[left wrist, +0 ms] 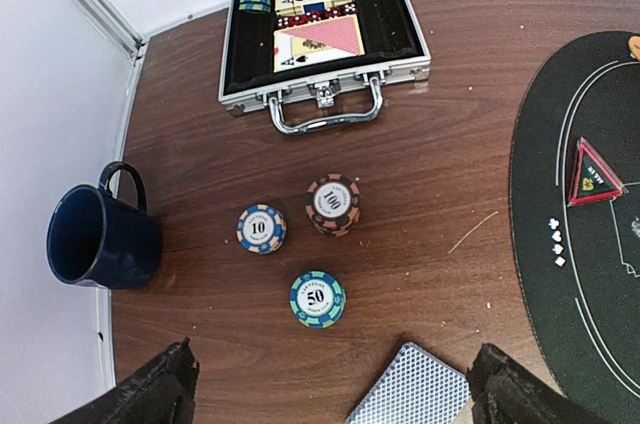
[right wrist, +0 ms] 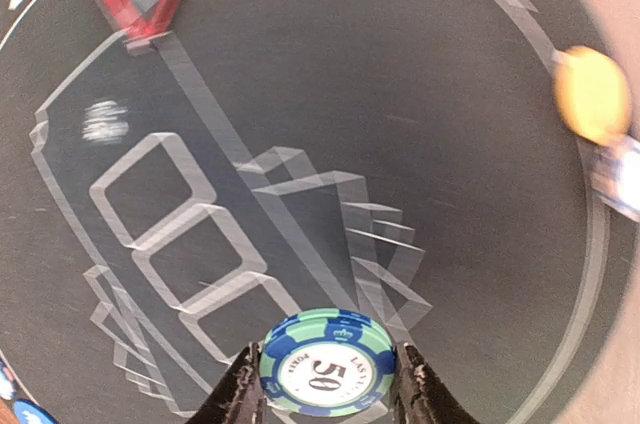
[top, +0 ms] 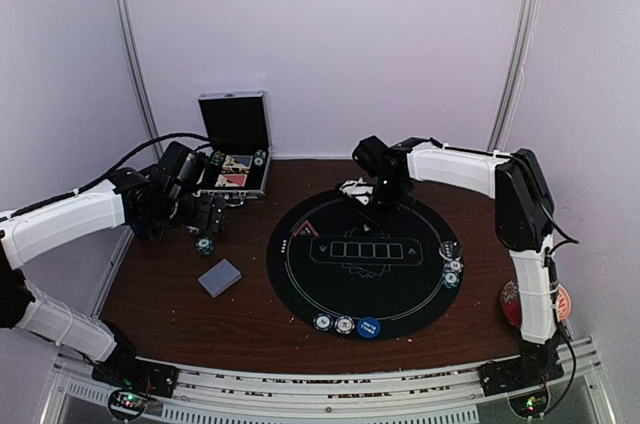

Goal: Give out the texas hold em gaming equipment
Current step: Pick up the pile of poker chips from the poker table mat, then place the poker chips pile in the big blind area.

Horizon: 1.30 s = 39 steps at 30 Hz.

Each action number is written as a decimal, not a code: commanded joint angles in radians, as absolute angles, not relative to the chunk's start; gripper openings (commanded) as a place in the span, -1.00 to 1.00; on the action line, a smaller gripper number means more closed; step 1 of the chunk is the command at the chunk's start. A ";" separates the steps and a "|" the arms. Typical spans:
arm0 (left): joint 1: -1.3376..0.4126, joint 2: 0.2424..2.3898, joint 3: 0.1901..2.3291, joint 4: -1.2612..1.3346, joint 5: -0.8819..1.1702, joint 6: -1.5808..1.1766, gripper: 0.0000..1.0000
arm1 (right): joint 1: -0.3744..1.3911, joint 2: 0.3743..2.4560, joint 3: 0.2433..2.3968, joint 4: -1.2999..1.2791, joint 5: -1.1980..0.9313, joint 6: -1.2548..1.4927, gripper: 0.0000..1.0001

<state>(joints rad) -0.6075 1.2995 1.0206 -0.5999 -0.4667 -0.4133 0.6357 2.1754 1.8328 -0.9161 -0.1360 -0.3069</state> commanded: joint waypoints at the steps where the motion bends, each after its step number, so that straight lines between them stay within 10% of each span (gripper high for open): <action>1: -0.598 1.286 1.010 -0.569 -0.453 -0.411 0.96 | 0.552 2.107 1.807 -0.884 -0.107 -0.301 -0.46; 39: -0.598 1.296 1.005 -0.569 -0.451 -0.413 0.96 | 0.344 2.400 2.109 -0.872 -0.027 -0.425 -0.39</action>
